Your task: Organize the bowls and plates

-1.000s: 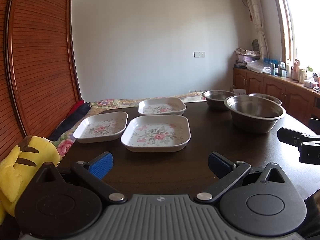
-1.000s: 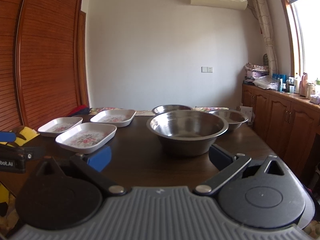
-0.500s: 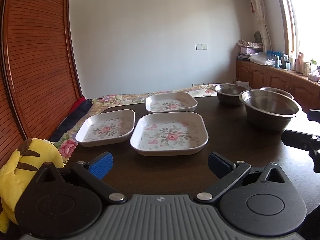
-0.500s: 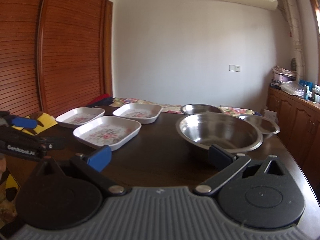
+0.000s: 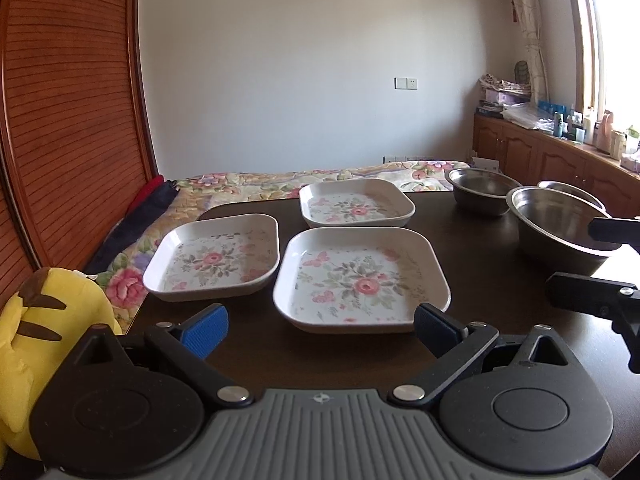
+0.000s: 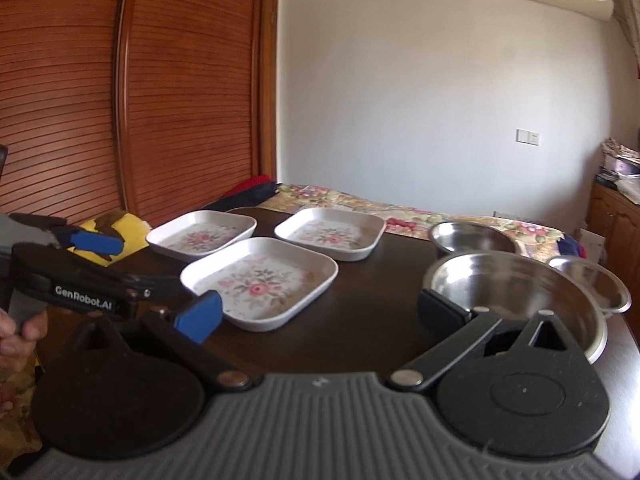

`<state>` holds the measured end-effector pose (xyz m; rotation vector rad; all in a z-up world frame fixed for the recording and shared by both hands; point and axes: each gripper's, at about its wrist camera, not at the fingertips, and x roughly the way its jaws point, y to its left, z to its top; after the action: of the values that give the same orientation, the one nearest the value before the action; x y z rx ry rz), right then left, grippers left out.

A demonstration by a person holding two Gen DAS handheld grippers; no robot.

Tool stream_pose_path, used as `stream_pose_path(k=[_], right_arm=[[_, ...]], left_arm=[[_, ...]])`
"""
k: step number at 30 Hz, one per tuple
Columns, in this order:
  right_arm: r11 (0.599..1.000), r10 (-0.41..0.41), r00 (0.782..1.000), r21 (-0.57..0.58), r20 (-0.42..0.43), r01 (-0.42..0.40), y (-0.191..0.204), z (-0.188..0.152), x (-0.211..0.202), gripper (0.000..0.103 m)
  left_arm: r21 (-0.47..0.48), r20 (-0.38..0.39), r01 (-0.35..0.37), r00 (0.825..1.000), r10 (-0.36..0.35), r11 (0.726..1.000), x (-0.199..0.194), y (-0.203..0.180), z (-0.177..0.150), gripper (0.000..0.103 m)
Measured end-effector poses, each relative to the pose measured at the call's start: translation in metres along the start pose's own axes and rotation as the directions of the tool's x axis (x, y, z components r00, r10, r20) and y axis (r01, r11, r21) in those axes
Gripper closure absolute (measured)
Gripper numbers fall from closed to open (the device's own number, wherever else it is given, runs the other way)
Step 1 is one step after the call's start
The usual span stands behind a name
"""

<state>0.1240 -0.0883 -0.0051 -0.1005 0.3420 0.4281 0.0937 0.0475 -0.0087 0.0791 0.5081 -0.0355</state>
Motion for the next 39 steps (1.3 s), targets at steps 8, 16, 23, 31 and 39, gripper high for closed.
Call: stream_pose_path(k=[8, 16, 23, 31, 39], right_arm=[[0.998, 0.061, 0.997, 0.003, -0.056, -0.061, -0.003, 0.009, 0.036, 0.0], [0.995, 0.1, 0.987, 0.026, -0.127, -0.098, -0.006, 0.013, 0.073, 0.015], [0.993, 0.117, 0.976, 0.032, -0.184, -0.113, -0.005, 0.013, 0.097, 0.032], [0.992, 0.126, 0.966, 0.037, -0.228, -0.121, -0.007, 0.013, 0.111, 0.05], [0.992, 0.124, 0.959, 0.039, -0.255, -0.118, -0.009, 0.01, 0.119, 0.059]], left_arm=[[-0.028, -0.021, 0.007, 1.0, -0.008, 1.0, 0.023, 0.021, 0.009, 0.014], [-0.062, -0.048, 0.026, 0.998, -0.029, 0.998, 0.049, 0.042, 0.016, 0.033], [-0.099, -0.084, 0.05, 0.995, -0.058, 0.994, 0.068, 0.054, 0.014, 0.053], [-0.126, -0.106, 0.078, 0.99, -0.091, 0.989, 0.081, 0.056, 0.012, 0.066], [-0.132, -0.121, 0.088, 0.987, -0.104, 0.987, 0.091, 0.057, 0.012, 0.075]])
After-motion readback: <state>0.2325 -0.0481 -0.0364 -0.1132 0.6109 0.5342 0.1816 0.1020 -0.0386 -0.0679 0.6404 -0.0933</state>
